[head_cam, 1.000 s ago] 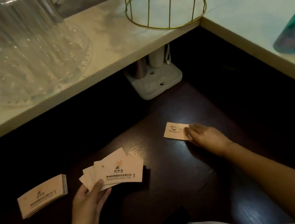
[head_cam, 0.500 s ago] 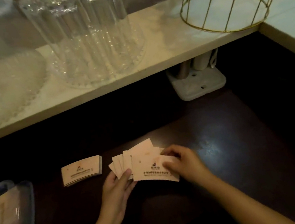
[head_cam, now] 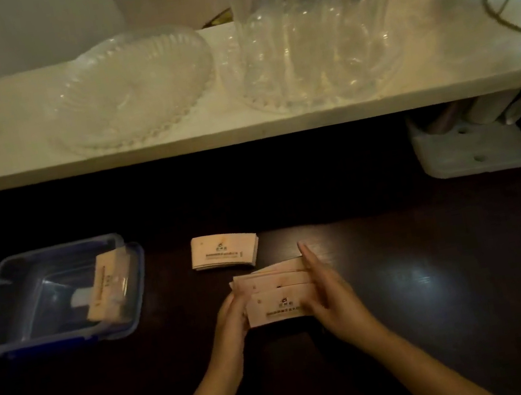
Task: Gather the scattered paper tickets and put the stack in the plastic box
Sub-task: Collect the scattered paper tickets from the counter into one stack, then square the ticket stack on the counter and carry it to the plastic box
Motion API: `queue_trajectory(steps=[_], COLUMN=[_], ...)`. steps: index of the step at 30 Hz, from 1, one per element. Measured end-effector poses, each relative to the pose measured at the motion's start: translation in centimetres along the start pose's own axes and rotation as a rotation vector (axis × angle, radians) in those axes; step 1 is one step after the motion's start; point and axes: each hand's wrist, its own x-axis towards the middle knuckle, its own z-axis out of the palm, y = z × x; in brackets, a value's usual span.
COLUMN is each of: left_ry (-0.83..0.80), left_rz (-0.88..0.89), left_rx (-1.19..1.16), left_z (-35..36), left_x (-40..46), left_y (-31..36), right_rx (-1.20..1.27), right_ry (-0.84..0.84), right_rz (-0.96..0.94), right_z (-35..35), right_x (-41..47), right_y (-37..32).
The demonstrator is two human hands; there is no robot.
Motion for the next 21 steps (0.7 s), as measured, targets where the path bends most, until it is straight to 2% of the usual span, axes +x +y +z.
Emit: queue_trajectory(steps=[4, 7, 10, 15, 21], left_ry=[0.218, 0.289, 0.282, 0.245, 0.115], left_rz=[0.112, 0.155, 0.181, 0.223, 0.226], left_rx=[0.026, 0.066, 0.131, 0.1, 0.098], left_z=[-0.8, -1.6, -2.3, -2.9, -4.2], left_x=[0.0, 1.0, 2.0, 3.1, 3.2], left_y=[-0.1, -0.9, -3.0, -4.4, -4.1], right_rx=[-0.171, -0.243, -0.275, -0.128, -0.214], right_ry=[-0.033, 0.01, 0.09, 0.389, 0.39], right_rz=[-0.113, -0.138, -0.078, -0.023, -0.012], right_z=[2.7, 4.6, 6.6, 9.2, 9.5], right_x=[0.7, 1.0, 0.7, 0.4, 0.6], right_y=[-0.4, 0.1, 0.7, 0.3, 0.5])
